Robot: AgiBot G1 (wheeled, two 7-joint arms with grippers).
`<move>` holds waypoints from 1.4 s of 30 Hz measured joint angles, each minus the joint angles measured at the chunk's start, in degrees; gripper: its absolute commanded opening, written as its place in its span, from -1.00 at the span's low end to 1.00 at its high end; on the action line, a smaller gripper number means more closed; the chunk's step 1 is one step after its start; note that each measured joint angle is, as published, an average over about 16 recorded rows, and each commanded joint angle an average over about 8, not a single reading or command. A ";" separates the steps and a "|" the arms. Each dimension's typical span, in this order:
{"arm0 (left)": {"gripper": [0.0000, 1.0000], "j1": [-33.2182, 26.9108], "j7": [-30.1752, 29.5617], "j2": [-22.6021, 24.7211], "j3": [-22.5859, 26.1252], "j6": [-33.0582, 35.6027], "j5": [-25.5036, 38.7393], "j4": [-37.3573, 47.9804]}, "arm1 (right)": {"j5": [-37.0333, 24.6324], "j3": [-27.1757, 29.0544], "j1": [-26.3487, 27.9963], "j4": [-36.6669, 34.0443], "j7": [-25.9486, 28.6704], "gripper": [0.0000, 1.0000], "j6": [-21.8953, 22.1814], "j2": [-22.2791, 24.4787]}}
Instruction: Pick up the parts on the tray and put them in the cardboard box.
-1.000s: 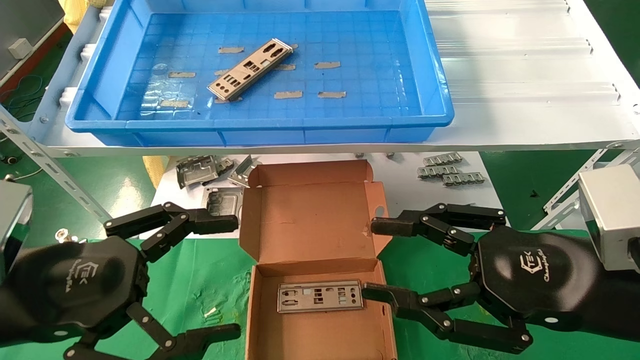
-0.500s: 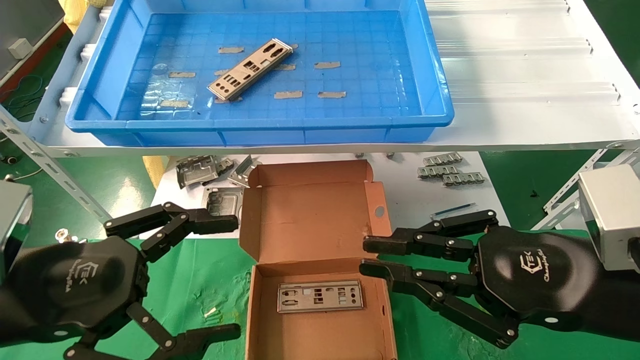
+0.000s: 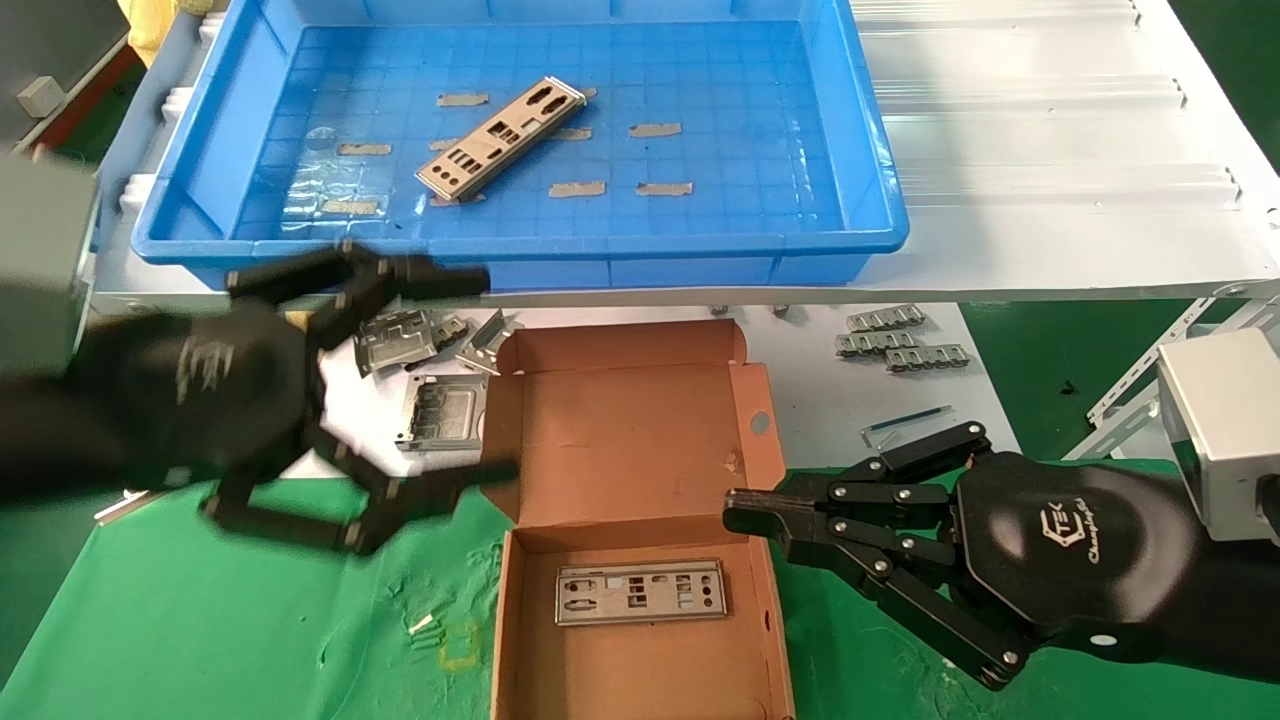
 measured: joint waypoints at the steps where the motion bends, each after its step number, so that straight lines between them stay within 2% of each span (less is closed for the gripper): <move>1: 1.00 -1.52 -0.07 0.75 0.45 -0.45 1.19 1.02 | 0.00 0.00 0.00 0.00 0.00 -1.00 0.00 0.00; 11: 1.00 -15.39 1.40 10.23 5.25 -4.88 12.15 15.84 | 0.00 0.00 0.00 0.00 0.00 -1.00 0.00 0.00; 23: 1.00 -27.28 6.57 20.25 9.02 -9.91 20.32 36.56 | 0.00 0.00 0.00 0.00 0.00 -1.00 0.00 0.00; 33: 1.00 -34.08 9.82 25.38 10.42 -13.67 23.52 51.13 | 0.00 0.00 0.00 0.00 0.00 -1.00 0.00 0.00; 42: 1.00 -37.65 11.87 28.21 11.23 -16.00 25.09 59.35 | 0.00 0.00 0.00 0.00 0.00 -1.00 0.00 0.00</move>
